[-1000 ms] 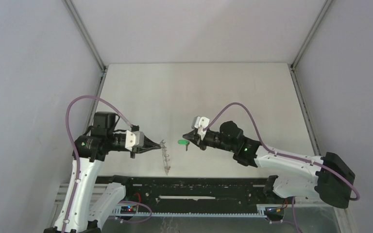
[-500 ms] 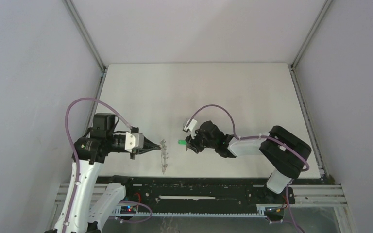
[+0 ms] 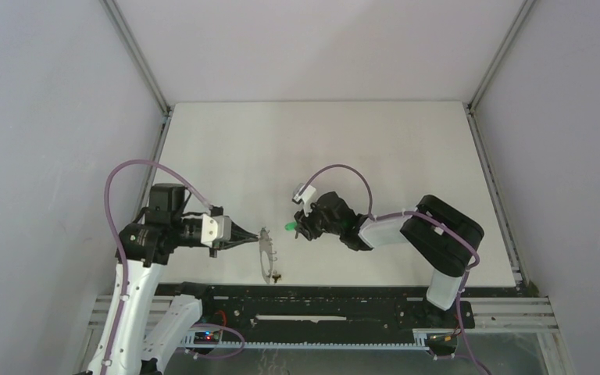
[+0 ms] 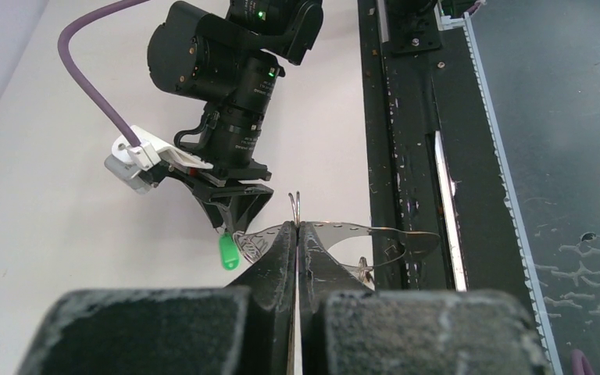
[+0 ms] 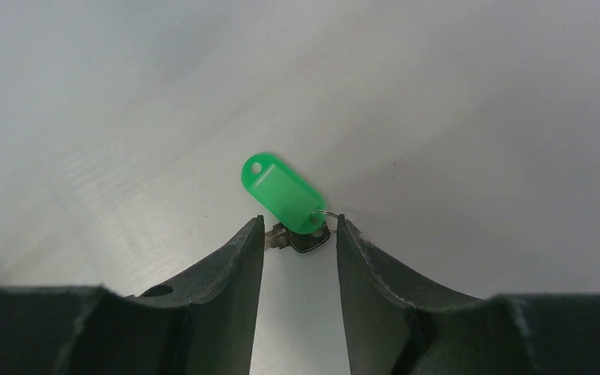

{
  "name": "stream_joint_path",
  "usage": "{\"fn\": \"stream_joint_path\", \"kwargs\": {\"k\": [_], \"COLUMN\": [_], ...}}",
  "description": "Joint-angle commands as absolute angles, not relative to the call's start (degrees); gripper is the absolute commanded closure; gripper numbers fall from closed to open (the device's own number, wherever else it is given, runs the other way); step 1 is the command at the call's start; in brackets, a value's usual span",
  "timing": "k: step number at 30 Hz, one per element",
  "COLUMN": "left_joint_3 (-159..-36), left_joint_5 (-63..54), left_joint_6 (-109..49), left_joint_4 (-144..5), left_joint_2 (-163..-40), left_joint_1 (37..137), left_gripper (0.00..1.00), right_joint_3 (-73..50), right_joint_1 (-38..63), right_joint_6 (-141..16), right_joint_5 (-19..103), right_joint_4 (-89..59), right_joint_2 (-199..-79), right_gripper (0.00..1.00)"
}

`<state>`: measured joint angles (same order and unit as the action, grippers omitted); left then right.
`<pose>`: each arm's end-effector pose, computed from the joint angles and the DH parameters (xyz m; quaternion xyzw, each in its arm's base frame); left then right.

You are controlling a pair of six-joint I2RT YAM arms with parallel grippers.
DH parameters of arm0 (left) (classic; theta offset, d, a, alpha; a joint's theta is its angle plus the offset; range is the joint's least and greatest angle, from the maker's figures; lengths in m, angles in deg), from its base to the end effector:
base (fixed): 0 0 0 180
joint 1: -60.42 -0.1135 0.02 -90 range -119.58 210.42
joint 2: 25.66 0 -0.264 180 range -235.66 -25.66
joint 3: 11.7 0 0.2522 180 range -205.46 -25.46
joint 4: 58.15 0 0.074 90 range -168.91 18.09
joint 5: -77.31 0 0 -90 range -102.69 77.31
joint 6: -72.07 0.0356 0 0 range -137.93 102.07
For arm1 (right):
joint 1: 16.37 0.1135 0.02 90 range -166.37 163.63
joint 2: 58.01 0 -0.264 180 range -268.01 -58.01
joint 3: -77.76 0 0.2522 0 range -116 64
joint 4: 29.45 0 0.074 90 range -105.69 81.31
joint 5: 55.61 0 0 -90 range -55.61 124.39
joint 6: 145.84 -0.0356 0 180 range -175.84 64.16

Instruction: Put the keys on the keyring

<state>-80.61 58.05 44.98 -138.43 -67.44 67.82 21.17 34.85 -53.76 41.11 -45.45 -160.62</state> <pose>0.0939 -0.0461 0.3358 0.5950 0.5272 -0.3660 0.4838 0.2144 0.2735 0.1349 -0.4140 0.7596 0.2536 0.4327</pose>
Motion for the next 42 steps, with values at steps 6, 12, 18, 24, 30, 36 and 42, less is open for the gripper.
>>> {"fn": "stream_joint_path", "kwargs": {"k": [6, 12, 18, 24, 30, 36, 42], "left_joint_3": [-79.30, -79.50, -79.42, -79.33, -79.23, -79.09, -78.88], "left_joint_5": [59.38, 59.22, 59.11, 59.25, 59.25, 59.29, 59.32], "left_joint_6": [44.12, 43.95, 43.89, 43.48, 43.16, 42.90, 42.65], "left_joint_4": [-136.71, -136.42, -136.38, -135.88, -135.72, -135.30, -135.02], "left_joint_2": [-66.15, -66.13, -66.03, -65.96, -65.83, -65.71, -65.43], "left_joint_1": [68.06, 68.06, 68.06, 68.11, 68.08, 68.06, 68.07], "left_gripper": [1.00, 1.00, 1.00, 1.00, 1.00, 1.00, 1.00], "right_joint_3": [18.70, 17.44, 17.24, 17.24, 17.80, 18.65, 19.00], "right_joint_1": [33.68, 33.57, 33.24, 32.23, 31.72, 31.31, 30.16], "right_joint_6": [-57.34, -56.43, -56.45, -57.23, -57.84, -59.99, -62.48], "right_joint_5": [42.56, 41.92, 41.03, 42.89, 44.91, 47.45, 50.46], "right_joint_4": [-48.08, -46.86, -46.50, -46.31, -45.17, -43.83, -43.82], "right_joint_2": [-161.46, -163.38, -164.49, -163.86, -161.47, -158.74, -157.89], "right_gripper": [0.56, 0.58, 0.64, 0.82, 0.75, 0.49, 0.49]}}
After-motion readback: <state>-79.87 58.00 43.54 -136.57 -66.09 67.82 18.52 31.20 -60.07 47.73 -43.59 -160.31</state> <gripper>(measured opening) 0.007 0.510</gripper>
